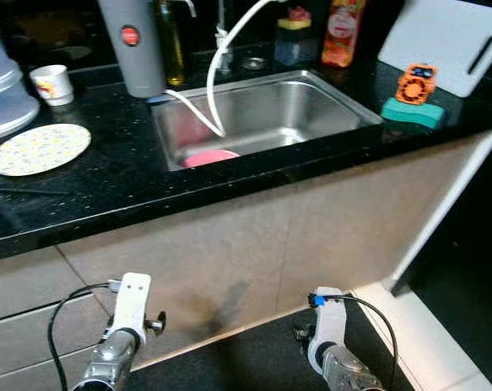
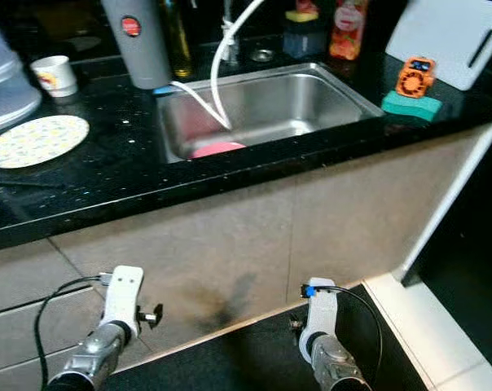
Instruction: Kitchen organization
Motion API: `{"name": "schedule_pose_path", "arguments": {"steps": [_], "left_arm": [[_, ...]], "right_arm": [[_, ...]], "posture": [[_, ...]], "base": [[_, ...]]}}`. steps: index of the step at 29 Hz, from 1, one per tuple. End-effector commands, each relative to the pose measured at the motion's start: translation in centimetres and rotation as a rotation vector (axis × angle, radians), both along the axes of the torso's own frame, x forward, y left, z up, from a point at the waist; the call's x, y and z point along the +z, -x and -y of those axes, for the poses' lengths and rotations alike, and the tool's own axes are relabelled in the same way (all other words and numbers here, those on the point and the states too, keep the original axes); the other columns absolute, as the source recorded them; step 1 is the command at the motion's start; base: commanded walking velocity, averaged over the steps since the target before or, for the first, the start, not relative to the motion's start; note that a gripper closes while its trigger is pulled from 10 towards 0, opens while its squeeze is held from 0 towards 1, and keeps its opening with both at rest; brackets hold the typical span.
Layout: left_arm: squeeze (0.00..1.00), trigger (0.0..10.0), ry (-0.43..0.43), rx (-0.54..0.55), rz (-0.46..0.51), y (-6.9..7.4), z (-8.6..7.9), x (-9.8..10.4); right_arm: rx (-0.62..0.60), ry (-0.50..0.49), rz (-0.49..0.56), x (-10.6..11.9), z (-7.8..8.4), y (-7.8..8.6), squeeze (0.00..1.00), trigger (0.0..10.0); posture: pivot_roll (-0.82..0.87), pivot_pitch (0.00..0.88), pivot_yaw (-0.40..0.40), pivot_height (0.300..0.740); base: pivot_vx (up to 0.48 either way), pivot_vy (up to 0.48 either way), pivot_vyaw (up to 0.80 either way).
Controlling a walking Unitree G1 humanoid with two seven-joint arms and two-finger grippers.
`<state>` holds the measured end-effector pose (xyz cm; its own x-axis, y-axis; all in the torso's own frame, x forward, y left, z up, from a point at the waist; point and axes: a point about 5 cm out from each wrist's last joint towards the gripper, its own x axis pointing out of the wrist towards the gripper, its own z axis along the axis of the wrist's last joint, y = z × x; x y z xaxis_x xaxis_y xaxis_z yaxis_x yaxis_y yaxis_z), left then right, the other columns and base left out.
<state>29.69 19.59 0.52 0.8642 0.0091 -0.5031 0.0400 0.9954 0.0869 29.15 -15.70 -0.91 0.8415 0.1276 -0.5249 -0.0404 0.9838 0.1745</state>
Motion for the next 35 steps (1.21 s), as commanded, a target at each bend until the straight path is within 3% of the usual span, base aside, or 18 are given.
{"name": "schedule_pose_path", "arguments": {"steps": [1, 22, 35], "left_arm": [[0.0, 10.0, -0.005, 0.006, -0.04, 0.87, -0.26, -0.9], [0.0, 10.0, -0.01, 0.005, -0.03, 0.57, -0.24, -0.56], [0.0, 10.0, -0.028, -0.003, -0.077, 0.41, -0.24, -0.63]], "right_arm": [[0.016, -0.004, -0.015, -0.35, -0.39, 0.35, 0.0, 10.0], [0.028, 0.018, -0.019, -0.26, -0.11, 0.22, 0.0, 10.0], [-0.026, 0.001, -0.034, -0.32, 0.25, 0.22, 0.0, 10.0]], "posture": [[0.05, 0.135, 0.069, 0.74], [0.05, 0.147, 0.057, 0.74], [0.05, 0.155, 0.06, 0.74]], "base": [[0.0, 0.0, 0.8], [0.0, 0.0, 0.8], [0.0, 0.0, 0.07]]}}
